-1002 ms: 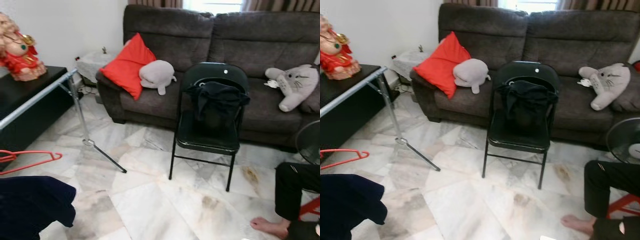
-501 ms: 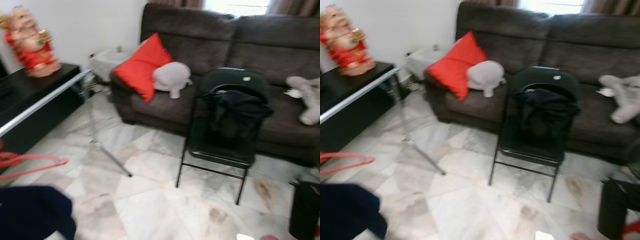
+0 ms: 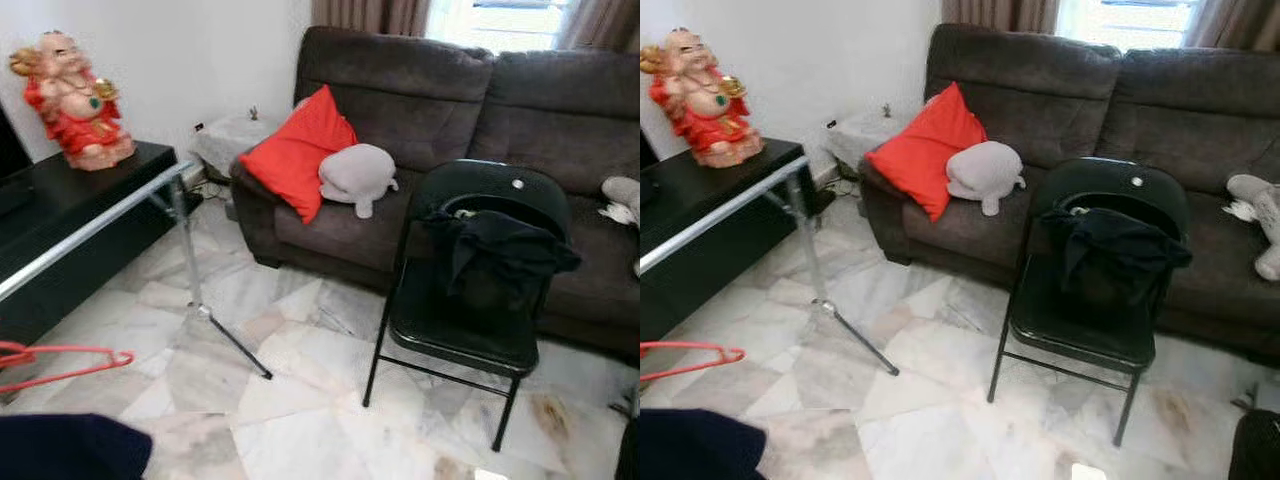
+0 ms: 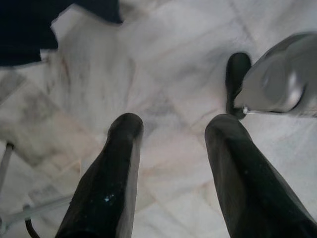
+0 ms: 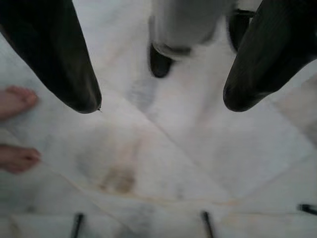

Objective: Hang hanger

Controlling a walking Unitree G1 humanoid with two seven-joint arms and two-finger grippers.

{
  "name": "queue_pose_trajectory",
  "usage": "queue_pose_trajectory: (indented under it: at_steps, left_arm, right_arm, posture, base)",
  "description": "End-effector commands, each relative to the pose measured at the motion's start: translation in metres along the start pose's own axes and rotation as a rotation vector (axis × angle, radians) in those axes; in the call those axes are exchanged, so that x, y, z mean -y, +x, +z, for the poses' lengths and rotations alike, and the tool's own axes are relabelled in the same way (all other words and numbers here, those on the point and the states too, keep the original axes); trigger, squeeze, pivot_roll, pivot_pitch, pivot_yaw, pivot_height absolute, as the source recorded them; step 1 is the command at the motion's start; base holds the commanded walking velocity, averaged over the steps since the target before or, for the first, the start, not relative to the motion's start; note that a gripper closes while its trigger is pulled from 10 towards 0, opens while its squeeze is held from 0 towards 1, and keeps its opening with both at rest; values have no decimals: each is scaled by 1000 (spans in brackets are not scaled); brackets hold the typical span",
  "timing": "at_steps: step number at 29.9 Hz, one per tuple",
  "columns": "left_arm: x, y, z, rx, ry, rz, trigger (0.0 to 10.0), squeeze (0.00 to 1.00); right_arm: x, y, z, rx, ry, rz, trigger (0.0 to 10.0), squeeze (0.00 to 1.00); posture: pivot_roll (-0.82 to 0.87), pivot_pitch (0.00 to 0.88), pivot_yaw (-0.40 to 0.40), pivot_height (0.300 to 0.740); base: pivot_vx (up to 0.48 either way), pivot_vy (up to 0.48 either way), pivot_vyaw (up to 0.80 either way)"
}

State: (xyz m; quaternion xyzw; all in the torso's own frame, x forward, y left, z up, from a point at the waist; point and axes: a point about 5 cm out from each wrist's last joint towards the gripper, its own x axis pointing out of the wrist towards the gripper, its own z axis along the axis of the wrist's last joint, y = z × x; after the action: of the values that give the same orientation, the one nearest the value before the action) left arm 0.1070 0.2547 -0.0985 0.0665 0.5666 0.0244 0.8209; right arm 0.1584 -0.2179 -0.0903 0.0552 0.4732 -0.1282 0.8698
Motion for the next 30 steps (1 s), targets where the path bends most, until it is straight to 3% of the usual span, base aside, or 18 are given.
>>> queue_pose_trajectory:
  at_steps: [1, 10, 18, 30]
  left_arm:
    - [-3, -1, -1, -7, 0, 9, 10000, 0]
    - [-3, -1, -1, -6, 0, 8, 10000, 0]
    - [-3, 0, -1, -7, -1, 5, 10000, 0]
    - [-2, 0, 0, -7, 4, 0, 10000, 0]
  right_arm:
    - [-2, 0, 3, 9, 9, -1, 10000, 0]
    - [-2, 0, 3, 14, 18, -5, 10000, 0]
    - [-1, 0, 3, 16, 16, -10, 10000, 0]
    - [-1, 0, 7, 52, 25, -1, 10000, 0]
  posture:
    - [133, 0, 36, 740]
    - [133, 0, 37, 740]
    - [129, 0, 32, 740]
    - [121, 0, 33, 740]
  base:
    - [311, 0, 0]
    - [314, 0, 0]
    - [313, 0, -674]
    - [314, 0, 0]
